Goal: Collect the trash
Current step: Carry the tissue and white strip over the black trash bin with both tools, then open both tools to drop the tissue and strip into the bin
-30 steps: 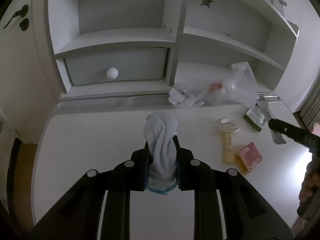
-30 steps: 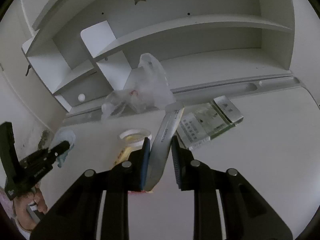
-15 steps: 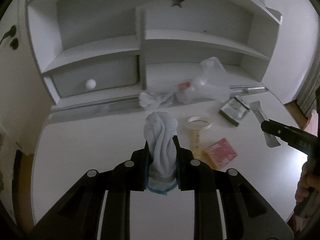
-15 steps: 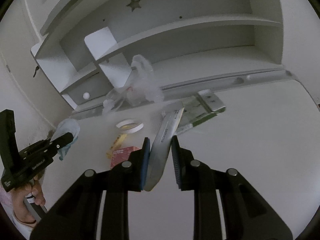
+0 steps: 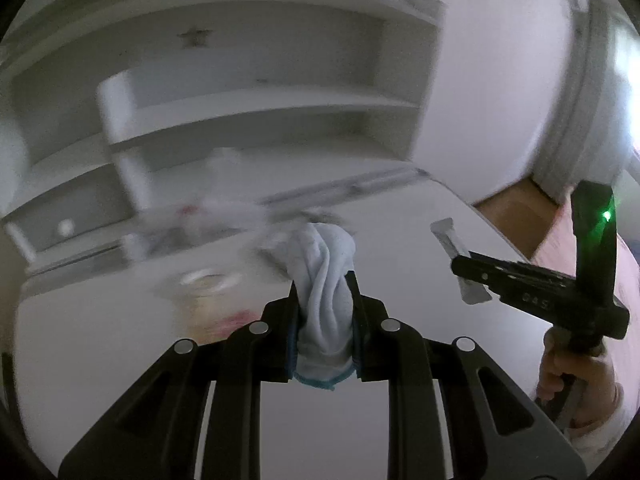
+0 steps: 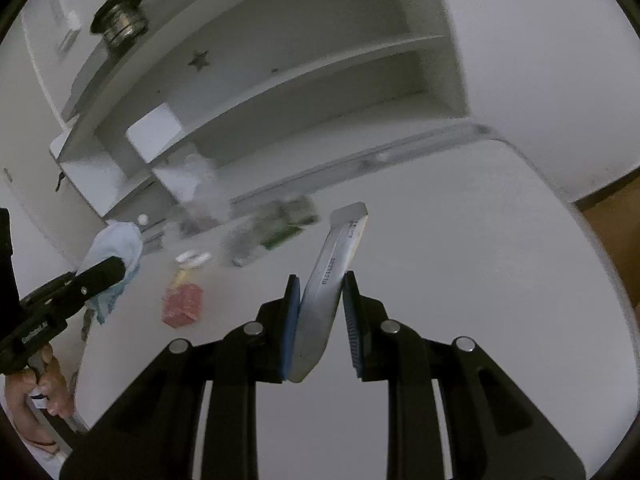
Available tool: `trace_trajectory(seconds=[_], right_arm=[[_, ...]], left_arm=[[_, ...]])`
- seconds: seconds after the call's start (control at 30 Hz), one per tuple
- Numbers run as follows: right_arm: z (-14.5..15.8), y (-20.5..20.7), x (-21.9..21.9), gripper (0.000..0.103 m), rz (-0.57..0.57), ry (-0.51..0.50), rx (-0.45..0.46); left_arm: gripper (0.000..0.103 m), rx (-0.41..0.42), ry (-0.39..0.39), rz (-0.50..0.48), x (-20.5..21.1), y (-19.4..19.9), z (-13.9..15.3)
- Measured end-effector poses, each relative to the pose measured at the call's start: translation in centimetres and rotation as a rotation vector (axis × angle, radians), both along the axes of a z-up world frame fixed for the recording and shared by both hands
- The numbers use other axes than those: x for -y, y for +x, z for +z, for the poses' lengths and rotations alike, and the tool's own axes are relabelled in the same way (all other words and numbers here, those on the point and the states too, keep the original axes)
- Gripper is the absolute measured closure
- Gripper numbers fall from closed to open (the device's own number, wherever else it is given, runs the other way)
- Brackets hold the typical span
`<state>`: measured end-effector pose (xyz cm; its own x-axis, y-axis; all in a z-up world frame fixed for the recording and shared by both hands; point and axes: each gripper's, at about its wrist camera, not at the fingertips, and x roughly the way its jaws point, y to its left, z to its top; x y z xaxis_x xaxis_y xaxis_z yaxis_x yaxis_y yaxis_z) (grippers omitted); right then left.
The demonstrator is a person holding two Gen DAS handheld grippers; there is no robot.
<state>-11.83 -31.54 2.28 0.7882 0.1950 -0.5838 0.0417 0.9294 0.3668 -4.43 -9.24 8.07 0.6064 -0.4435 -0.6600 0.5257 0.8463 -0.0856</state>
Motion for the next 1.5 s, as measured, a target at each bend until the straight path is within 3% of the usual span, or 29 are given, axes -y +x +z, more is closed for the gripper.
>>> trace_trajectory(seconds=[0.27, 0.4, 0.5, 0.63, 0.73, 0.83, 0.93, 1.03, 1.3, 1.33, 1.37, 1.4, 1.43, 1.47, 1.5], right_arm=[[-0.5, -11.4, 11.3, 0.081, -0.129, -0.110, -0.063], [-2.7, -19.0, 17.5, 0.081, -0.248, -0.070, -0.131], [-6.6, -23.9, 21.4, 0.081, -0.348, -0.048, -0.222], [-15.5, -27.4, 24.8, 0.081, -0.394, 0.042, -0.407], [-24.1, -28.2, 26.0, 0.080, -0.374, 0.166, -0.568], [-30.3, -27.9, 26.4, 0.080, -0.351, 0.214, -0.691], [-34.7, -27.1, 26.7, 0.080, -0.343, 0.245, -0.768], [-36.7, -26.8, 27.3, 0.080, -0.358, 0.286, -0.785], [-37.1, -26.7, 27.4, 0.080, -0.383, 0.359, -0.766], [-37.0, -26.7, 27.5, 0.080, -0.392, 0.368, -0.755], [-36.7, -26.7, 27.7, 0.069, -0.396, 0.373, -0.747], [-36.4, -26.8, 27.9, 0.055, -0.398, 0.378, -0.739], [-35.8, -27.2, 28.1, 0.023, -0.414, 0.372, -0.721], [-35.2, -27.5, 28.4, 0.014, -0.430, 0.359, -0.708], [-34.5, -27.9, 28.7, 0.014, -0.446, 0.350, -0.692]], left_arm=[[0.084, -0.043, 0.033, -0.337, 16.1, -6.8, -2.2], [0.084, -0.070, 0.064, -0.549, 24.3, -12.8, -4.0], [0.084, -0.088, 0.132, -0.683, 29.8, -17.8, -6.8], [0.084, -0.217, 0.247, -0.811, 35.3, -22.9, -14.4], [0.084, -0.329, 0.380, -0.836, 38.1, -24.7, -22.5], [0.084, -0.418, 0.548, -0.840, 40.2, -25.0, -31.1], [0.084, -0.476, 0.633, -0.828, 40.8, -24.5, -35.6], [0.084, -0.534, 0.644, -0.802, 41.1, -23.2, -37.5], [0.083, -0.570, 0.621, -0.789, 41.4, -22.4, -37.7], [0.080, -0.561, 0.613, -0.790, 41.4, -22.5, -37.6], [0.064, -0.548, 0.607, -0.787, 41.8, -22.4, -37.3], [0.033, -0.542, 0.600, -0.785, 41.7, -22.4, -37.1], [0.018, -0.534, 0.582, -0.784, 41.7, -22.3, -36.9], [0.009, -0.512, 0.558, -0.783, 41.6, -22.4, -36.4], [0.009, -0.495, 0.543, -0.786, 41.5, -22.6, -36.1]])
